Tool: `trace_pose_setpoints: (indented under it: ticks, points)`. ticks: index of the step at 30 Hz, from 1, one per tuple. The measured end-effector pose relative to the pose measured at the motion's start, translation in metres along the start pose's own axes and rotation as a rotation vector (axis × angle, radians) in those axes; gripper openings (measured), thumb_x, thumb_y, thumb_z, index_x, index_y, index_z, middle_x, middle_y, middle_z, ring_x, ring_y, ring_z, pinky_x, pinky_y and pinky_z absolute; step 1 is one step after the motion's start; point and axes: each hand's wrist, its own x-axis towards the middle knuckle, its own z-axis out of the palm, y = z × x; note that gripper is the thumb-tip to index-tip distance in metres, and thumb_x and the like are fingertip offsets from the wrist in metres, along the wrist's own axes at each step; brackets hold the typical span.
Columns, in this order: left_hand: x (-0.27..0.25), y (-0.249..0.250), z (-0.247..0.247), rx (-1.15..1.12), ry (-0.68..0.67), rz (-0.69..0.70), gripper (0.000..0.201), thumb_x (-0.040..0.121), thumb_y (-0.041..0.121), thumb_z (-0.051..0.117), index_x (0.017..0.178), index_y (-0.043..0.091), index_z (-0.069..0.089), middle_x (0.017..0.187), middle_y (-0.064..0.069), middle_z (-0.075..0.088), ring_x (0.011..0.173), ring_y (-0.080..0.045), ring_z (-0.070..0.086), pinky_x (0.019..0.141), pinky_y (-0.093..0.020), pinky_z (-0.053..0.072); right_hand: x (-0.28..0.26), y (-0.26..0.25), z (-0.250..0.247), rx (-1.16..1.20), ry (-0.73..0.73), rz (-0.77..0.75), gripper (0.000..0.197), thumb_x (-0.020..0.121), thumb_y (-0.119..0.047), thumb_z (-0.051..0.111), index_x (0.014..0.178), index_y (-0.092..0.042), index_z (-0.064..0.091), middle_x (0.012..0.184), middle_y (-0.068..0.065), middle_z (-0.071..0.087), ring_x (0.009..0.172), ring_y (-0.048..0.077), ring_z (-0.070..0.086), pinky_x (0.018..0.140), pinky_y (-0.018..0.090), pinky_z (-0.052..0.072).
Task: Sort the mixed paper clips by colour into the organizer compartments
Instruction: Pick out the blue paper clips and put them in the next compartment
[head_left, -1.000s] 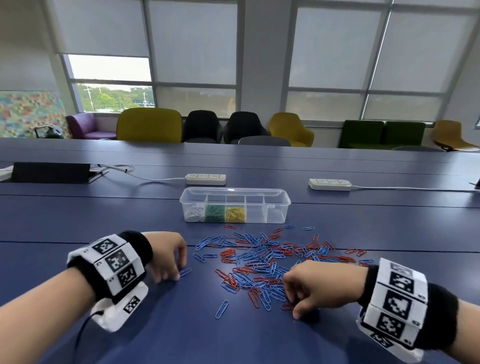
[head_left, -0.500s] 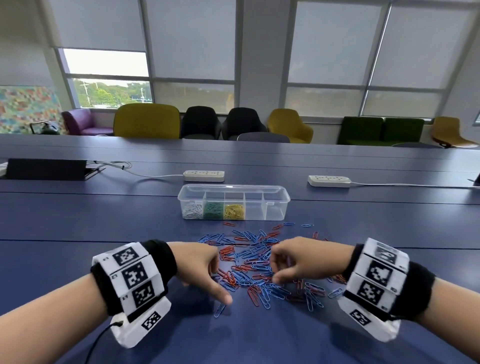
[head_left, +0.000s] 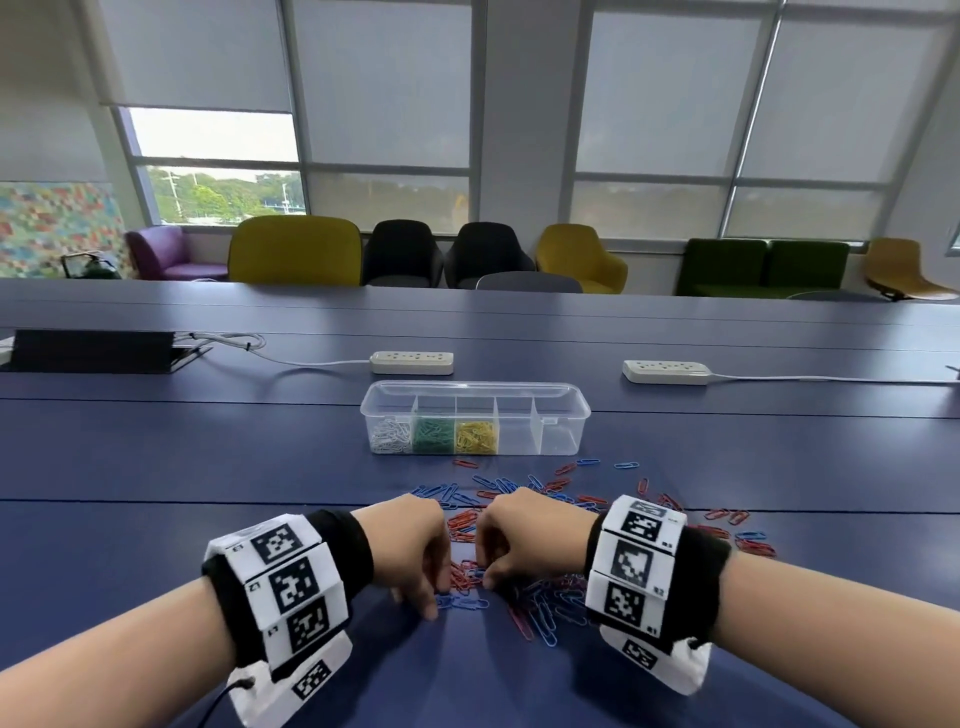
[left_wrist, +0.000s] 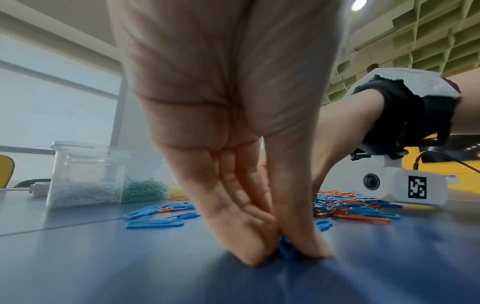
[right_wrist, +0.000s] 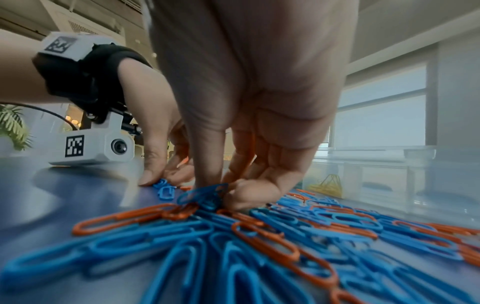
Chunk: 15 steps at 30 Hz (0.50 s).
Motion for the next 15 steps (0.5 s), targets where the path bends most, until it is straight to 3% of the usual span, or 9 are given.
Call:
trace_pose_setpoints:
  ticks: [3,6,9,10,12,15]
  points:
    - [0.001,-0.001,-0.001,-0.01,-0.065,0.04,0.015,0.074,0.012,0.077,0.087,0.009,0.069,0.058,0.012,0.057,0.053,-0.005,0.054,0.059,-0.018,0.05,-0.003,0.004,-0.001,0.007,0.0,-0.012,0.022,0.083,-0.017,0.069,0.1,-0.004,0.068,0.101,0.012,0.07,0.077,0.012,0.053,0.071,0.021,0.04]
    - [0.005,-0.001,0.001,0.011,-0.1,0.063,0.013,0.078,0.016,0.073,0.08,0.019,0.061,0.062,0.012,0.055,0.05,-0.001,0.051,0.052,-0.011,0.045,-0.005,0.01,-0.001,0.037,0.026,-0.004,0.016,0.082,-0.013,0.068,0.096,-0.005,0.069,0.098,0.011,0.071,0.076,0.01,0.055,0.072,0.022,0.046]
    - [0.006,-0.004,0.0,0.026,-0.104,0.077,0.016,0.084,0.017,0.067,0.098,0.016,0.059,0.074,0.009,0.059,0.059,-0.004,0.054,0.057,-0.011,0.043,-0.007,0.019,-0.006,0.124,0.039,0.034,0.01,0.082,-0.011,0.067,0.091,-0.008,0.07,0.095,0.01,0.072,0.076,0.011,0.061,0.078,0.026,0.054]
    - [0.006,-0.006,-0.003,-0.04,-0.113,0.076,0.012,0.086,0.015,0.063,0.097,0.016,0.058,0.081,0.003,0.062,0.064,-0.009,0.058,0.061,-0.012,0.046,-0.008,0.023,-0.008,0.183,0.039,0.043,0.005,0.082,-0.011,0.068,0.087,-0.012,0.07,0.091,0.008,0.073,0.074,0.011,0.063,0.075,0.023,0.055]
    - [0.005,-0.009,-0.012,-0.272,-0.092,0.087,0.006,0.091,0.01,0.057,0.089,0.016,0.057,0.083,-0.006,0.063,0.07,-0.013,0.061,0.067,-0.017,0.051,-0.012,0.031,-0.016,0.316,0.05,0.051,0.012,0.082,-0.01,0.069,0.077,-0.021,0.065,0.078,0.001,0.07,0.066,0.01,0.063,0.063,0.015,0.053]
    - [0.004,-0.006,-0.025,-0.827,0.027,0.052,0.017,0.095,0.003,0.048,0.08,0.007,0.056,0.066,-0.008,0.054,0.053,-0.009,0.057,0.058,-0.018,0.051,-0.019,0.039,-0.029,0.506,0.116,0.061,0.009,0.082,-0.008,0.07,0.08,-0.015,0.064,0.069,0.0,0.065,0.06,0.013,0.058,0.056,0.015,0.05]
